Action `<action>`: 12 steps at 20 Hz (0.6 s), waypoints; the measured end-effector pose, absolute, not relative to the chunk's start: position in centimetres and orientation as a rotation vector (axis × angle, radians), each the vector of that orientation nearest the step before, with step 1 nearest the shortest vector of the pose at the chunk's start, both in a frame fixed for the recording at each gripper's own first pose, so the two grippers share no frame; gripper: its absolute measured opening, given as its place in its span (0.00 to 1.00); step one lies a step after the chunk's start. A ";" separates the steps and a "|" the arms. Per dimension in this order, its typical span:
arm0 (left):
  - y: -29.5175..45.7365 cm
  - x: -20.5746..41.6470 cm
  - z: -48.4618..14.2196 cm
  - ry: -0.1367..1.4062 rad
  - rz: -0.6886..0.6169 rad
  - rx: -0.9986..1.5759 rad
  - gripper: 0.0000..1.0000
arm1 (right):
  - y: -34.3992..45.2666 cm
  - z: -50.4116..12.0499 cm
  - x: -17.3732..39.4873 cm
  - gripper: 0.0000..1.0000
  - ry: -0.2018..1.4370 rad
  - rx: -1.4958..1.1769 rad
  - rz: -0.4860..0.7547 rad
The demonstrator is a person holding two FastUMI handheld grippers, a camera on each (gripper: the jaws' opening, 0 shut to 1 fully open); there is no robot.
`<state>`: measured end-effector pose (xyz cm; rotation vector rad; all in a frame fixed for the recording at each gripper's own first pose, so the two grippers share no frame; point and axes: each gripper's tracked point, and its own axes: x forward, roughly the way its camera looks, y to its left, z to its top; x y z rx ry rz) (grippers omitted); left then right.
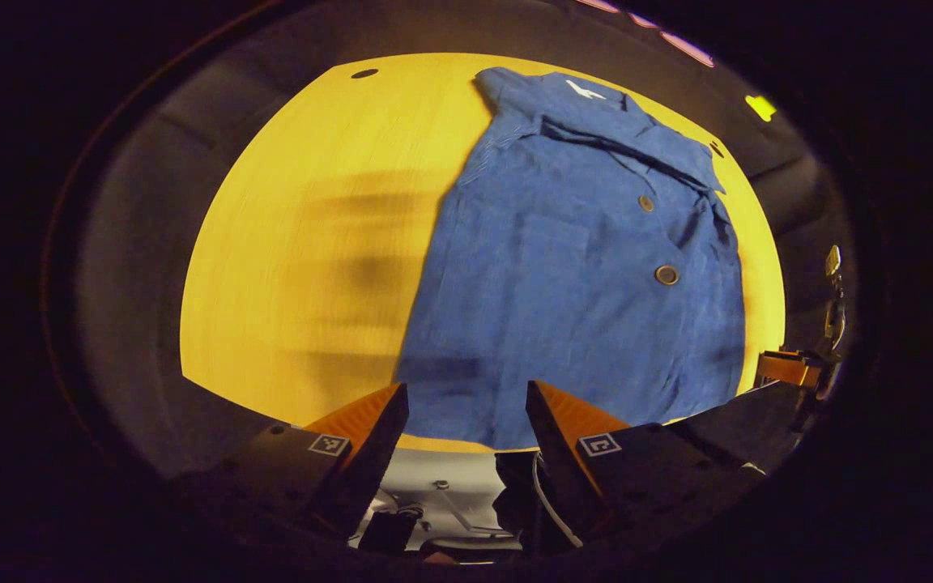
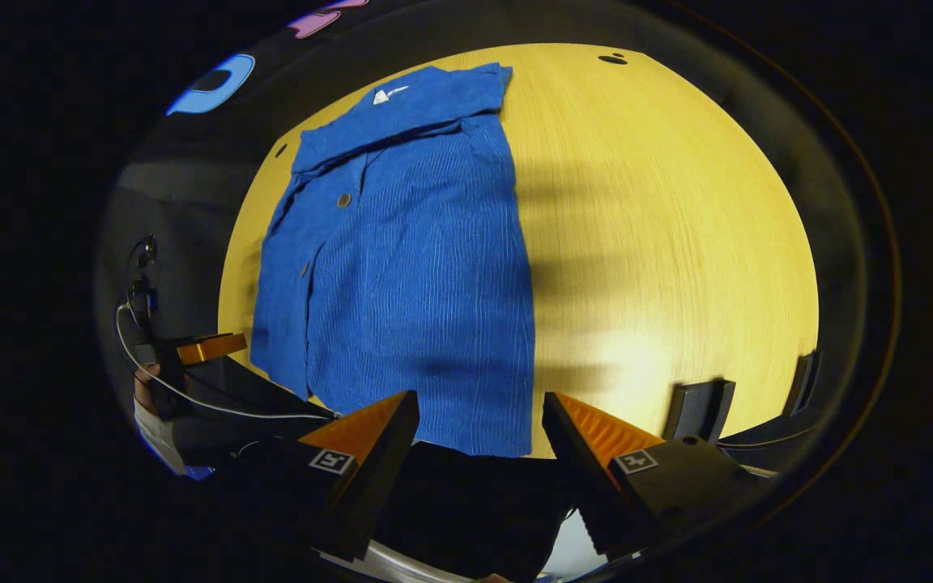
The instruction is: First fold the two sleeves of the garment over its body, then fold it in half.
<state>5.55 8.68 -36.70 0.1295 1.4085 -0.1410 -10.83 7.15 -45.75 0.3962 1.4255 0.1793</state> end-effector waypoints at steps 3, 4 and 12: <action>9.7 4.3 -38.3 1.471 -0.121 0.122 0.85 | 7.8 -46.9 -11.4 0.99 1.457 0.350 0.153; 10.0 4.1 -38.7 1.482 -0.122 0.125 0.86 | 7.8 -47.2 -11.7 0.99 1.469 0.343 0.145; 10.6 4.6 -39.3 1.497 -0.137 0.195 0.85 | 7.5 -49.8 -12.9 0.99 1.527 0.347 0.051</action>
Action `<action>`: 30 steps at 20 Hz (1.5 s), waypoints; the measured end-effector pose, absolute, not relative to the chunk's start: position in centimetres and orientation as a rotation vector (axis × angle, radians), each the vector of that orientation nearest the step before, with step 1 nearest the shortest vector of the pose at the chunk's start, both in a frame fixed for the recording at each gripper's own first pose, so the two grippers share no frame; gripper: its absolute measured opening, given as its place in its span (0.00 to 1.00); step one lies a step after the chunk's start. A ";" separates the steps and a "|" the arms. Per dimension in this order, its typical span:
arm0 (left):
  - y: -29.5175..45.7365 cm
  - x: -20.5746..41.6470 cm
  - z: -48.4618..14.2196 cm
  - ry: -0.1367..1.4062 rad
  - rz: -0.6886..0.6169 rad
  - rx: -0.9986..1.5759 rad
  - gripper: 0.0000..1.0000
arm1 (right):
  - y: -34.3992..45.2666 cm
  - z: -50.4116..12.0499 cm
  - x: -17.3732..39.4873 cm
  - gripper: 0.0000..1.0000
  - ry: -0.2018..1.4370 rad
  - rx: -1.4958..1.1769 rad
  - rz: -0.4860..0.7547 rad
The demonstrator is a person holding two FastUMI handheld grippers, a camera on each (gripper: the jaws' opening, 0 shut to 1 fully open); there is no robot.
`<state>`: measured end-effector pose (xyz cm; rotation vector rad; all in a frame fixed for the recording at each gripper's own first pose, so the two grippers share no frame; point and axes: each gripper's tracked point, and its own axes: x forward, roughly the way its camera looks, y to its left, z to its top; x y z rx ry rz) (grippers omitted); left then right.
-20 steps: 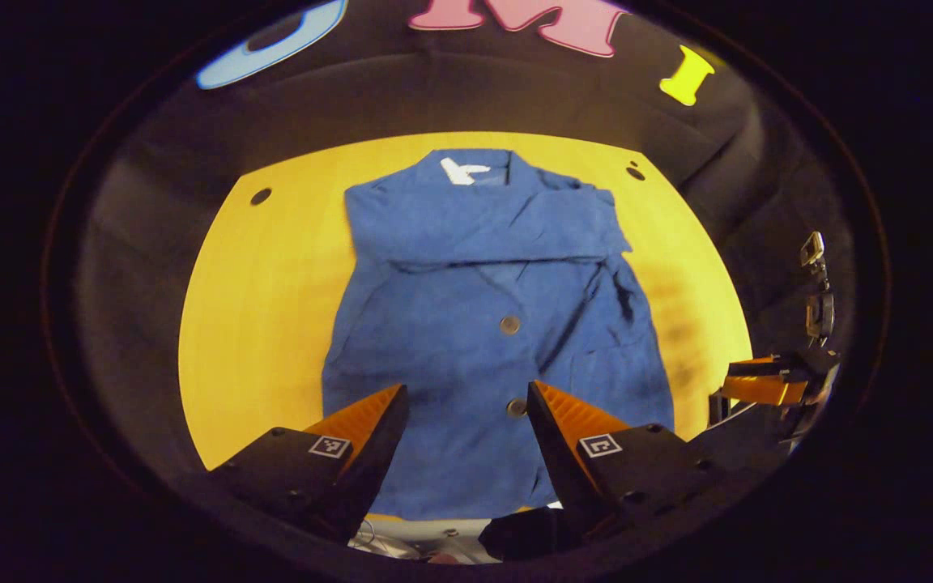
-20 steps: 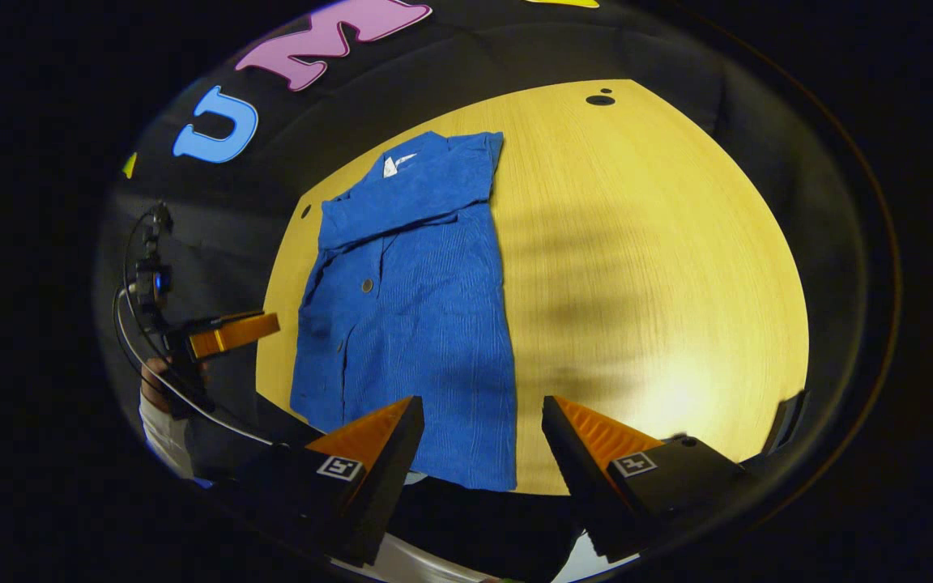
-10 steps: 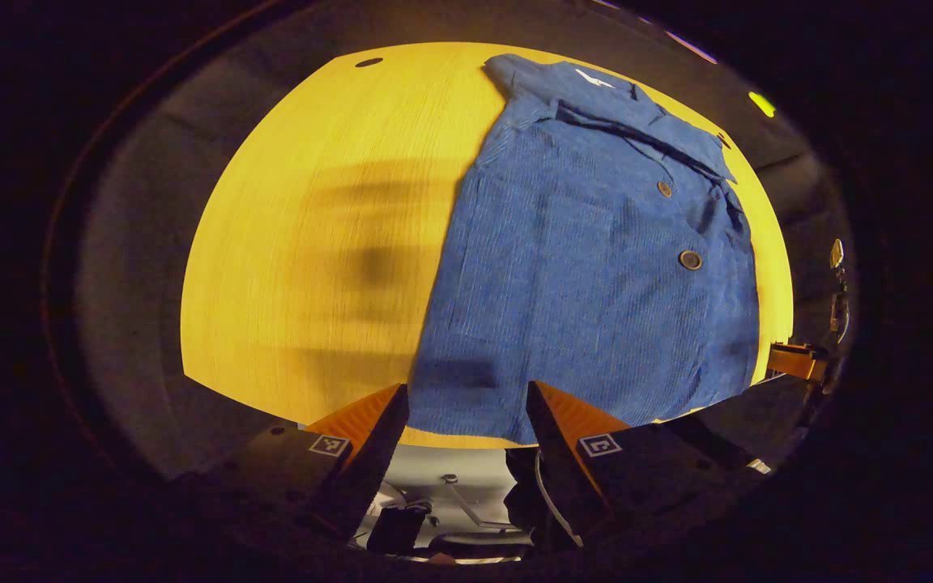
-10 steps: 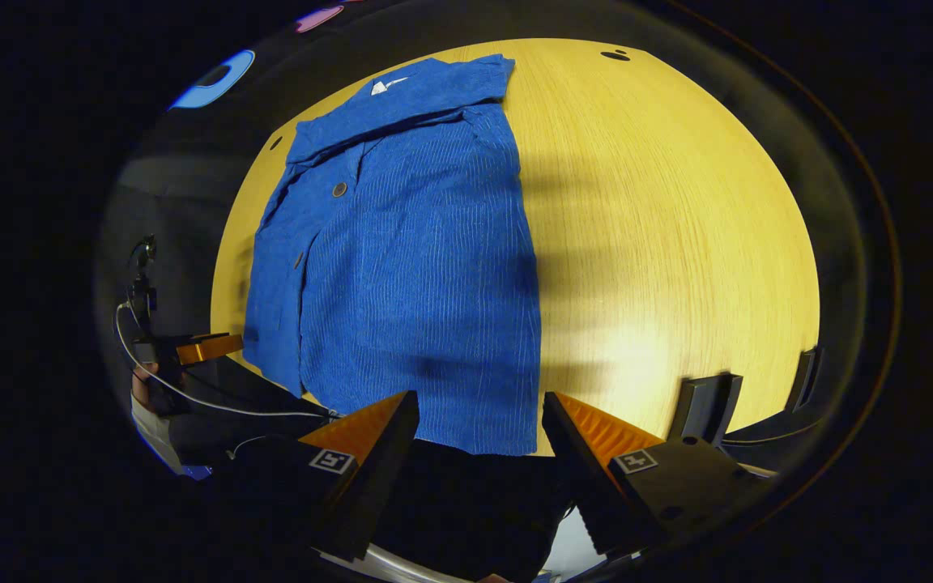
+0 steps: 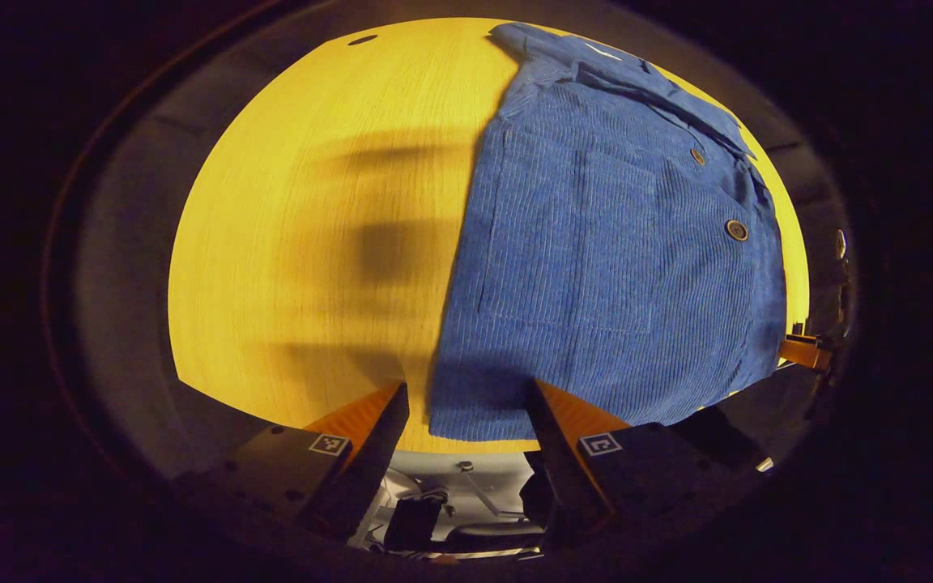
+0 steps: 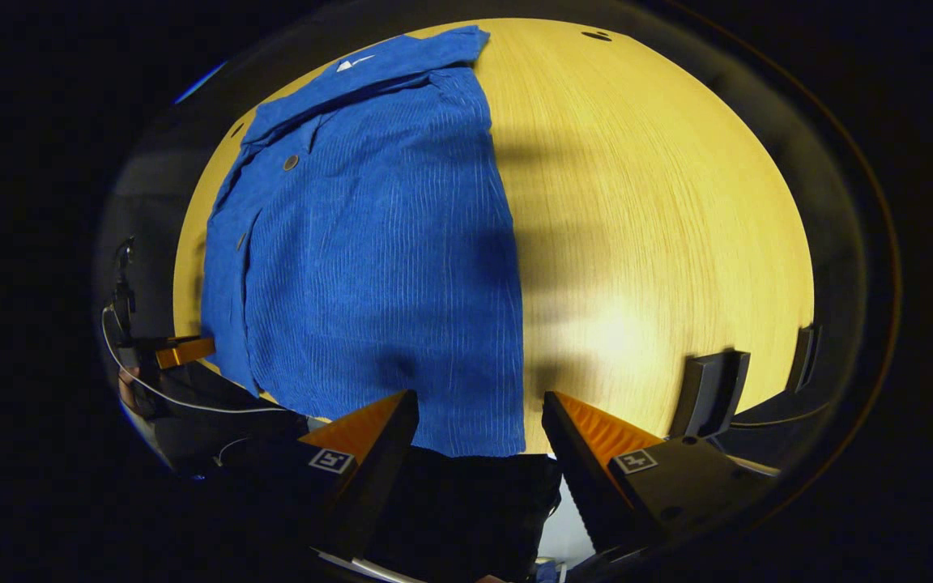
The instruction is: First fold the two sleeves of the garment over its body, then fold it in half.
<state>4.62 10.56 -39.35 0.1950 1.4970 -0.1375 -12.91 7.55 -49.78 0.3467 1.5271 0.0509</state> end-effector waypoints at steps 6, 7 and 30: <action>10.4 4.6 -39.3 1.493 -0.152 0.228 0.85 | 7.2 -51.1 -12.9 0.99 1.543 0.264 0.001; 10.4 4.7 -39.3 1.494 -0.151 0.230 0.85 | 7.0 -51.2 -12.9 0.97 1.546 0.239 -0.009; 7.8 5.0 -35.1 1.323 -0.306 0.138 0.00 | 9.7 -45.8 -10.4 0.05 1.417 0.425 0.054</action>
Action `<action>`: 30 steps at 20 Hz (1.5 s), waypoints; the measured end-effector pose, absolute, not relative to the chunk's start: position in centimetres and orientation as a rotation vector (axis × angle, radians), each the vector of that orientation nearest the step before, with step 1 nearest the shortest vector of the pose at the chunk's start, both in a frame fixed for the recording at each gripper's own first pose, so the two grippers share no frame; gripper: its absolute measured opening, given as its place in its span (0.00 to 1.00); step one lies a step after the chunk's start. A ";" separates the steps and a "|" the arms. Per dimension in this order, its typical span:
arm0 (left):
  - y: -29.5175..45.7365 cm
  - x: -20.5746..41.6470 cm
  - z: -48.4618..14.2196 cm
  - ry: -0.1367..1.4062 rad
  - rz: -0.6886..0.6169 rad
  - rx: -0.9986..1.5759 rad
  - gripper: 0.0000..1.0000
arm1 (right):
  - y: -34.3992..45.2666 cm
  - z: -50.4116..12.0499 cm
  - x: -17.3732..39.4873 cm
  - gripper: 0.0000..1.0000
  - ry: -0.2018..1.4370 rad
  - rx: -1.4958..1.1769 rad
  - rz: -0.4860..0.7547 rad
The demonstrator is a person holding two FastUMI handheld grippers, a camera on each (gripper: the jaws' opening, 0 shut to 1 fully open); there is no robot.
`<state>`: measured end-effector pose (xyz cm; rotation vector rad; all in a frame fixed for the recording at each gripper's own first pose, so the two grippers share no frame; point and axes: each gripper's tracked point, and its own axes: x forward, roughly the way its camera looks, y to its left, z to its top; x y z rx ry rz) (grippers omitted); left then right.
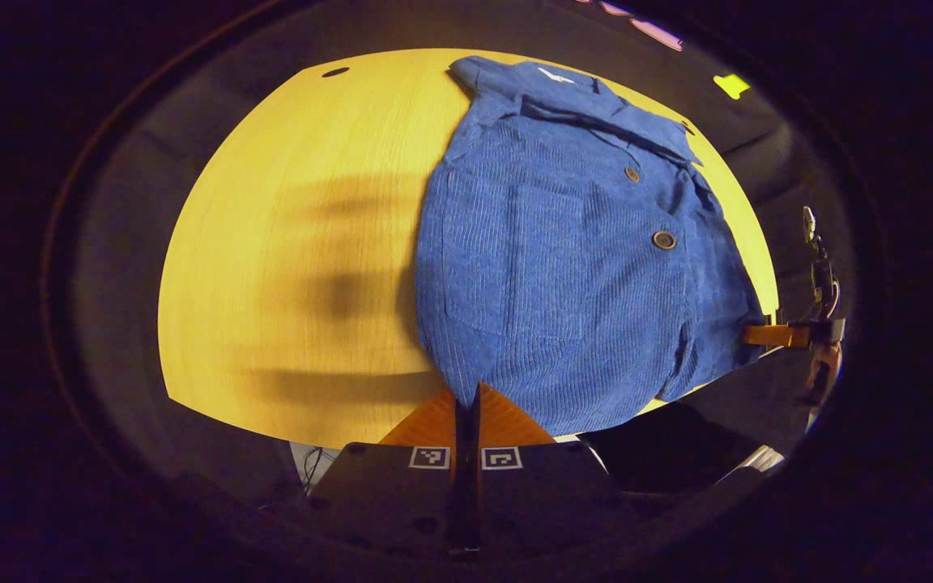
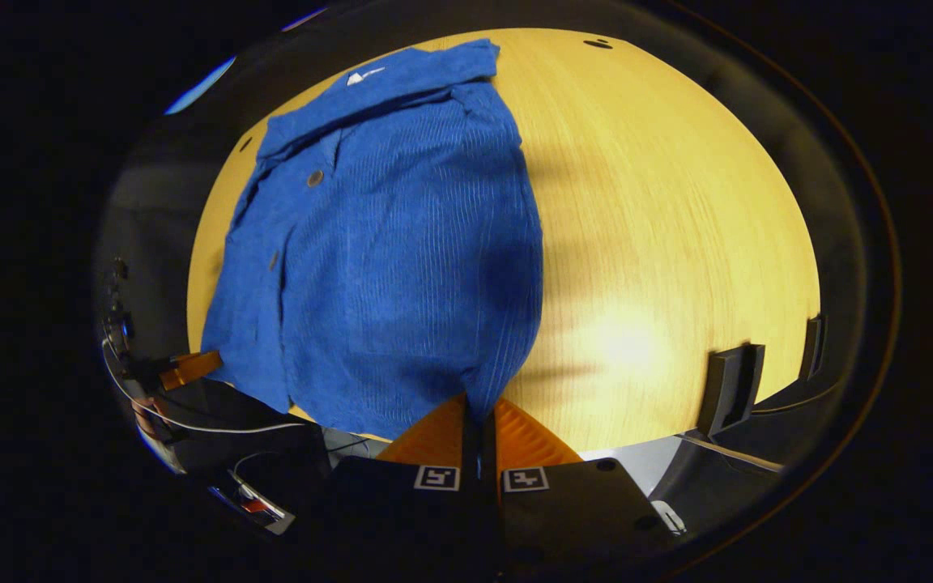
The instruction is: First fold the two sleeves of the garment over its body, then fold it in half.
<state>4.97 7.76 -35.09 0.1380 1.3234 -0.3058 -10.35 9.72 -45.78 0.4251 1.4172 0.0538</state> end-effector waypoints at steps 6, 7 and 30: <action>5.3 7.5 -25.8 1.174 -0.439 0.050 0.00 | 9.2 -36.7 -4.4 0.05 1.213 0.527 0.065; 4.9 8.4 -24.0 1.151 -0.454 0.026 0.00 | 9.2 -35.0 -3.1 0.05 1.178 0.543 0.073; -1.6 46.9 -25.6 1.209 -0.048 0.165 0.00 | 3.4 -46.6 38.8 0.05 1.050 0.371 -0.033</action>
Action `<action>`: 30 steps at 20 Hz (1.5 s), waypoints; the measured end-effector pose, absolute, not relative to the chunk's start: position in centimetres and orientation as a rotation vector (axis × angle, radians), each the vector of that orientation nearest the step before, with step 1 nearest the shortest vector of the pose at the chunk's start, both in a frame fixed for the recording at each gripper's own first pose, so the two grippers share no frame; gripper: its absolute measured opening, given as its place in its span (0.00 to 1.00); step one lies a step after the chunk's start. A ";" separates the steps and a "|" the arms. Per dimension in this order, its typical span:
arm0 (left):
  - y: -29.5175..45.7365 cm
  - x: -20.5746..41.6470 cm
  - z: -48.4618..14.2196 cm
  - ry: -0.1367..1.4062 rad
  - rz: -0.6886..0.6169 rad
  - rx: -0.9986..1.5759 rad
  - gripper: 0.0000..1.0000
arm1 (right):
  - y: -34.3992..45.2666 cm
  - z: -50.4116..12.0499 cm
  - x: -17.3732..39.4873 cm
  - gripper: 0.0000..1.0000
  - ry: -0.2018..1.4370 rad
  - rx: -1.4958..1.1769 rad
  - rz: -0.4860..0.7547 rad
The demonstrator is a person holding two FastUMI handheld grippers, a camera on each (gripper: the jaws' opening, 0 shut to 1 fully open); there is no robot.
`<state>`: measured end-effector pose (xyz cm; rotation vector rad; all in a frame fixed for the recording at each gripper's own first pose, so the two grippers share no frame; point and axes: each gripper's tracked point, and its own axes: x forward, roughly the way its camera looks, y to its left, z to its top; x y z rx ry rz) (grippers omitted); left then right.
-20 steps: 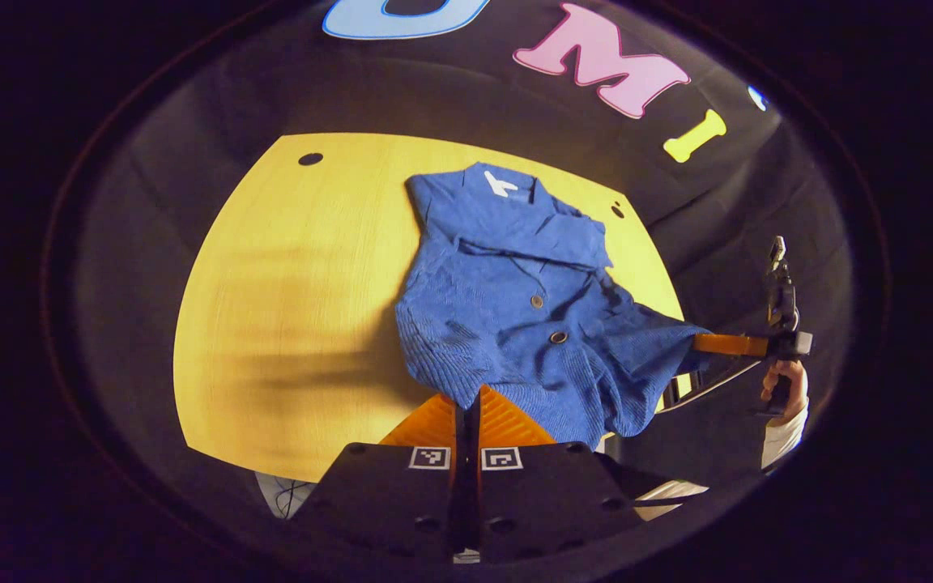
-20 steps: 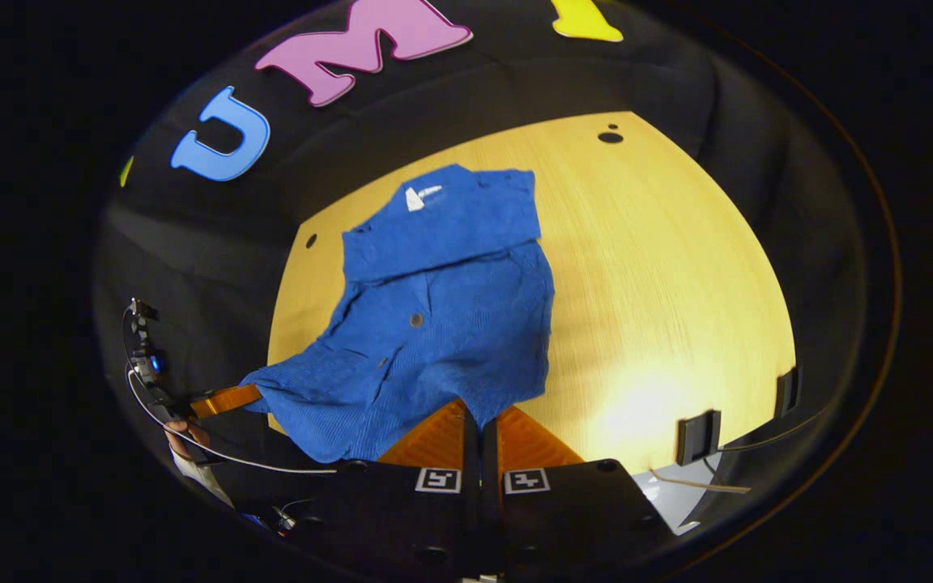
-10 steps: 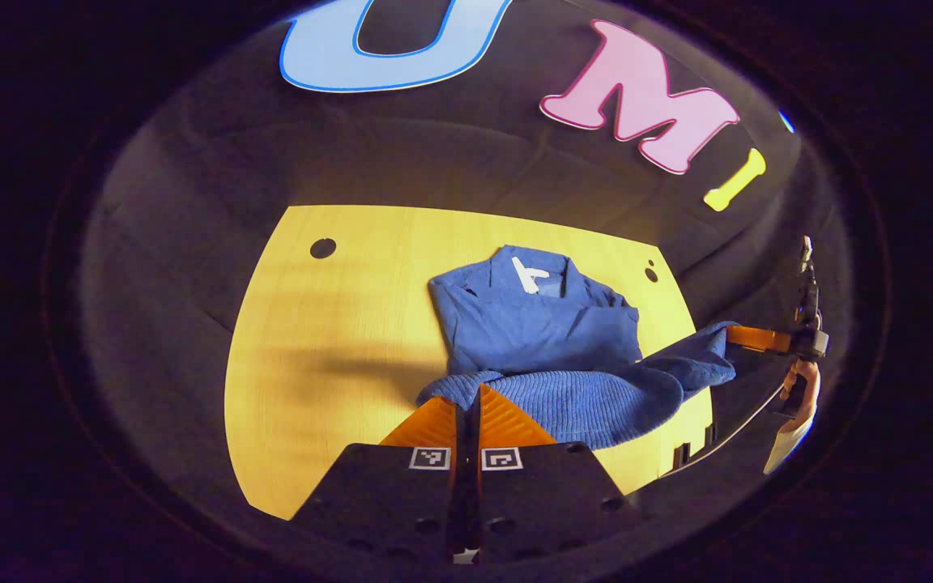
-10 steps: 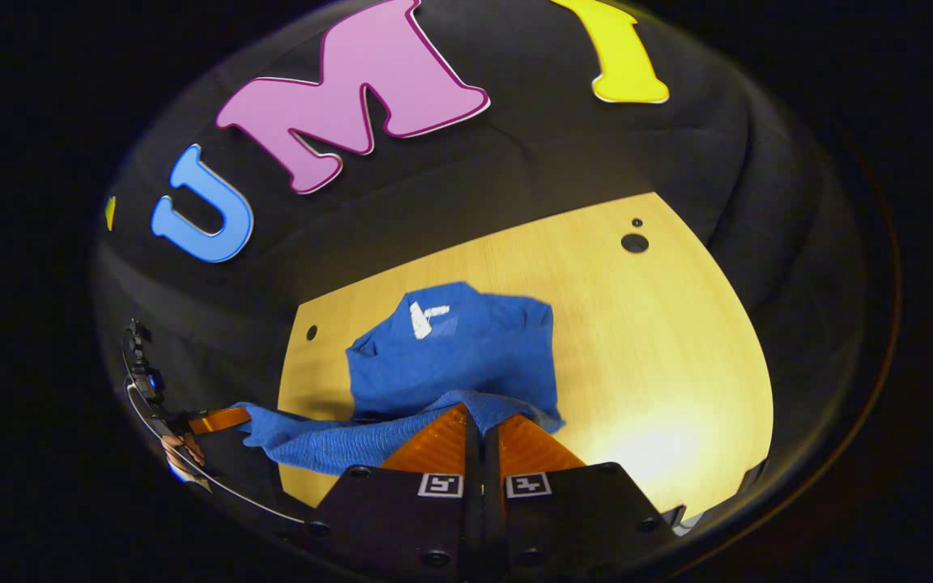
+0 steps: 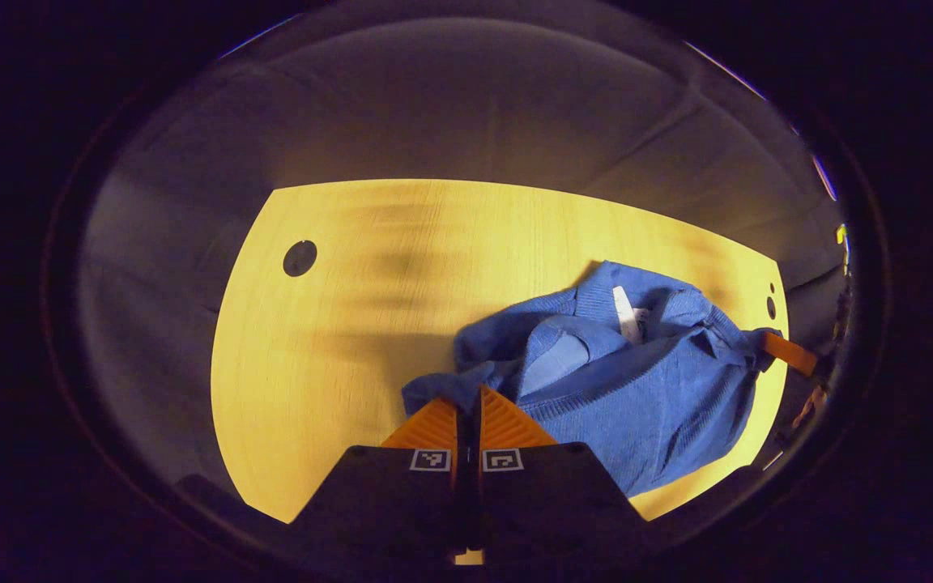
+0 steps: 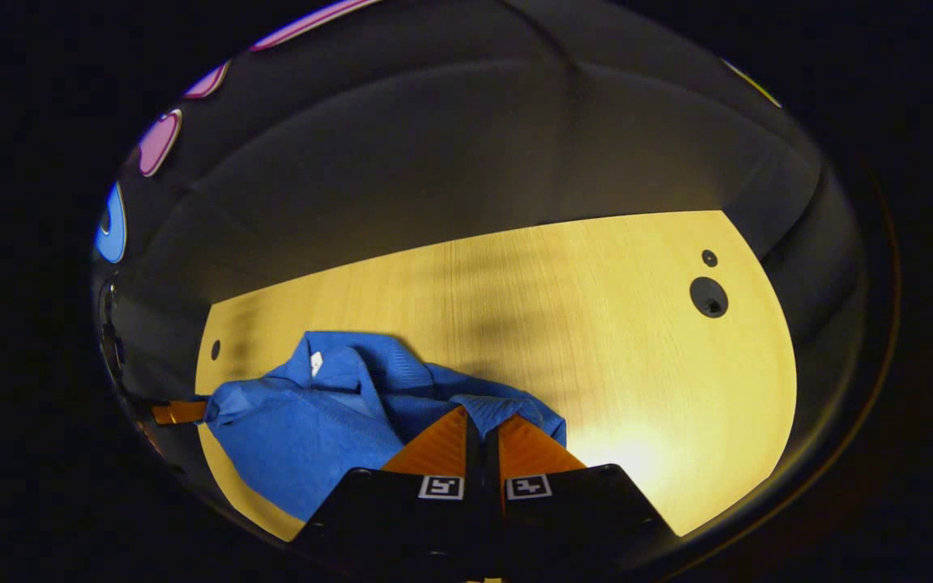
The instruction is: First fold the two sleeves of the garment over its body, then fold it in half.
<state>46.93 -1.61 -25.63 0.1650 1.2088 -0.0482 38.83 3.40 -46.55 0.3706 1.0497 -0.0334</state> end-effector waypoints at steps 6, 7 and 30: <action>1.1 50.1 -26.5 1.163 -0.005 0.331 0.31 | 3.2 -50.2 40.8 0.12 1.117 0.564 -0.073; 1.3 50.8 -25.9 1.124 0.005 0.357 0.55 | 2.4 -49.7 41.3 0.02 1.091 0.554 -0.099; -5.5 35.8 -0.2 0.226 -0.141 0.237 0.85 | 1.9 -16.3 31.2 0.96 0.262 0.018 -0.019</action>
